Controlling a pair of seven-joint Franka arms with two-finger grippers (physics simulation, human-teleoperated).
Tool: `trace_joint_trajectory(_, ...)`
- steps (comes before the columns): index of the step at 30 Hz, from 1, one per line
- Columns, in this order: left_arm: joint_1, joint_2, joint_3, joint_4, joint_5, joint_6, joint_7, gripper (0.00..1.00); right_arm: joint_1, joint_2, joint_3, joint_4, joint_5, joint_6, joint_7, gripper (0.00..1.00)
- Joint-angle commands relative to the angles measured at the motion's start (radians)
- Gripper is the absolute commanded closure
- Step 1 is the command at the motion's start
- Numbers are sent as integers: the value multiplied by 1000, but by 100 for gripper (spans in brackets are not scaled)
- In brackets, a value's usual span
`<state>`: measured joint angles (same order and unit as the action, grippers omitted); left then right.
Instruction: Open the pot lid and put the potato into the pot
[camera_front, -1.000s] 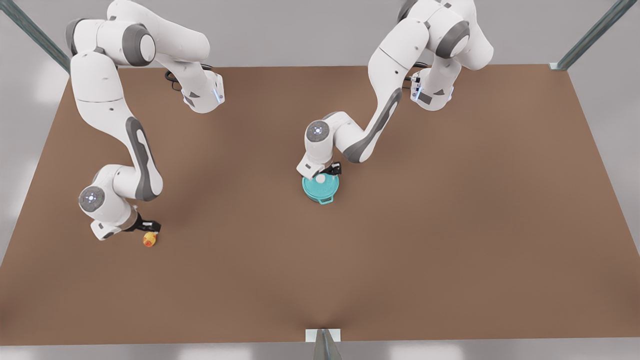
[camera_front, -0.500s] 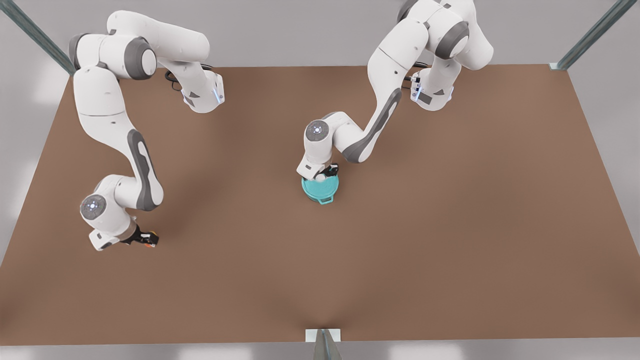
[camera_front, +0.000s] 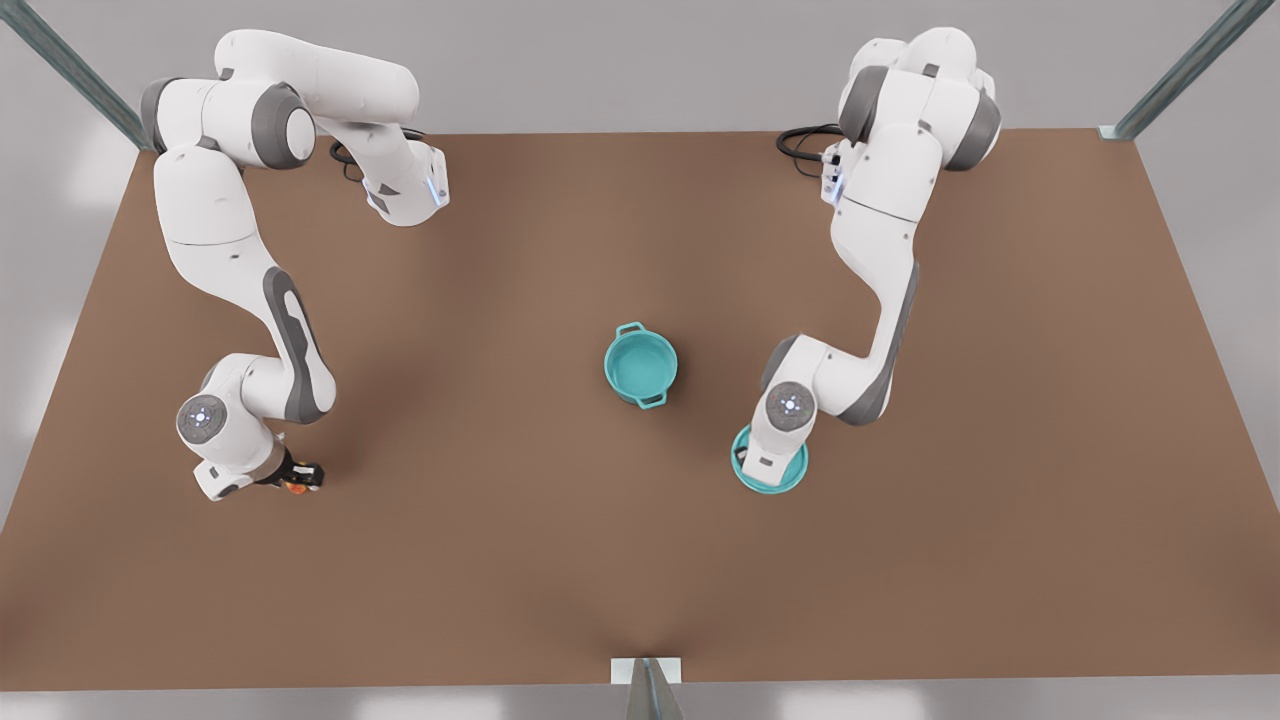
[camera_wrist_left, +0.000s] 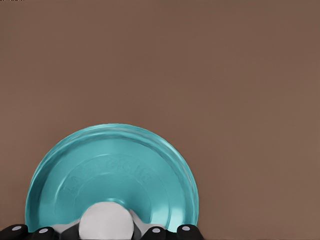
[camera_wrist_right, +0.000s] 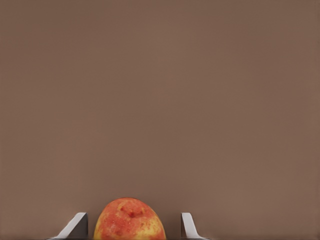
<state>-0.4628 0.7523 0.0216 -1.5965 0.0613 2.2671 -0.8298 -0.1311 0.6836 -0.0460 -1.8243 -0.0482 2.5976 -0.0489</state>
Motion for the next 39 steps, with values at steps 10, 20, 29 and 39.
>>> trace_joint_trajectory(10,366,-401,6,69,-131,-656,946,0,1,-1,0,0,4,-7,-2,42)
trace_joint_trajectory(20,417,-550,-46,116,-205,-650,848,0,5,-64,0,-9,4,-103,-2,44)
trace_joint_trajectory(29,418,-535,-42,121,-206,-635,854,0,94,-203,37,2,18,-366,171,43)
trace_joint_trajectory(39,415,-535,-43,121,-204,-640,851,0,283,-274,41,11,108,-472,400,43)
